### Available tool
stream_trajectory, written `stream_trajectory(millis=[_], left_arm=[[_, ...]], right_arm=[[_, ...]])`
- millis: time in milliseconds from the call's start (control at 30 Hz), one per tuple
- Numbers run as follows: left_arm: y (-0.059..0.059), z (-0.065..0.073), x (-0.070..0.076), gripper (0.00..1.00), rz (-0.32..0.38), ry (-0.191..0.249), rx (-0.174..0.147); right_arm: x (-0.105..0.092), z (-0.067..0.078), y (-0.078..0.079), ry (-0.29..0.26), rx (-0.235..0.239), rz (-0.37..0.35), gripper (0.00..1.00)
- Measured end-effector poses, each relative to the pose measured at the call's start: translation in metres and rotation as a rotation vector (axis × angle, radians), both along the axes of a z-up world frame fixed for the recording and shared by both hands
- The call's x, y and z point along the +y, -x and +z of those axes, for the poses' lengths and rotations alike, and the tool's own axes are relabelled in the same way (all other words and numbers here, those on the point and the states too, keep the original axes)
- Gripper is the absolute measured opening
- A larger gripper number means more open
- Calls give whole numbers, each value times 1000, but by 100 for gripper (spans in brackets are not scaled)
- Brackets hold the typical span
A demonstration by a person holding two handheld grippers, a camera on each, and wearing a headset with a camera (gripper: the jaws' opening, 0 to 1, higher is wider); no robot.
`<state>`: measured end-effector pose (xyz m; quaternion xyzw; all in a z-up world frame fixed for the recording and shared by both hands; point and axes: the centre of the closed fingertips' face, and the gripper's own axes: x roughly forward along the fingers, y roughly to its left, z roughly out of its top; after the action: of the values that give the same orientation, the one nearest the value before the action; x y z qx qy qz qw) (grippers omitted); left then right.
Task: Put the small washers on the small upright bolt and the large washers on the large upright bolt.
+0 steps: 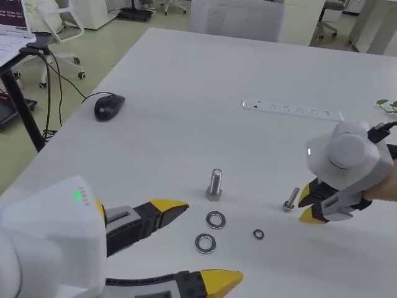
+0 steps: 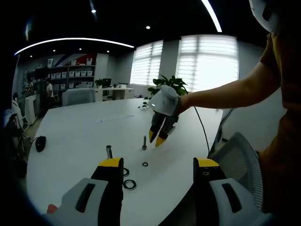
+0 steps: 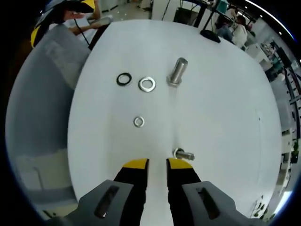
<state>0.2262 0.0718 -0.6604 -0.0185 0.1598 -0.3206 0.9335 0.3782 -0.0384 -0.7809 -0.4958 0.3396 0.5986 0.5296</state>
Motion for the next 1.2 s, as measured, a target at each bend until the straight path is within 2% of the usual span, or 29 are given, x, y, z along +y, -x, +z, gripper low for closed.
stream_trajectory(millis=[533, 633, 800, 867, 1200], left_arm=[[5, 5, 1, 59, 5, 0, -19], [6, 5, 1, 59, 4, -1, -15], [6, 5, 1, 59, 4, 0, -15], [6, 5, 1, 59, 5, 3, -15], [4, 4, 5, 59, 14, 6, -10]], right_arm=[[19, -7, 19, -5, 27, 49, 16], [25, -9, 26, -4, 52, 63, 15], [36, -14, 31, -2, 61, 85, 16], [39, -17, 36, -1, 89, 95, 16], [46, -32, 35, 20, 109, 97, 17]])
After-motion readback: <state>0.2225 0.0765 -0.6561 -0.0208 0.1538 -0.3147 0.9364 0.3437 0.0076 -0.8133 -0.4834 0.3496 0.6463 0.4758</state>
